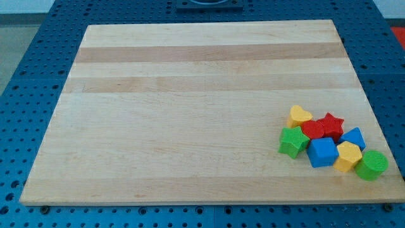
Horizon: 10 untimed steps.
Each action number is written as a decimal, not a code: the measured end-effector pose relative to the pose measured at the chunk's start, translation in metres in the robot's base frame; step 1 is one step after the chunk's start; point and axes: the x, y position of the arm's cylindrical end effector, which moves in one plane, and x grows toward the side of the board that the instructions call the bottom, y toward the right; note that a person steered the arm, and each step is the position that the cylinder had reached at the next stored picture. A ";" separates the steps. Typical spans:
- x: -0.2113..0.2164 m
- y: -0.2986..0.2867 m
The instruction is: Push the green circle below the blue cube
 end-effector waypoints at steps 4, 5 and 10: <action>-0.006 -0.051; -0.022 -0.052; 0.001 -0.086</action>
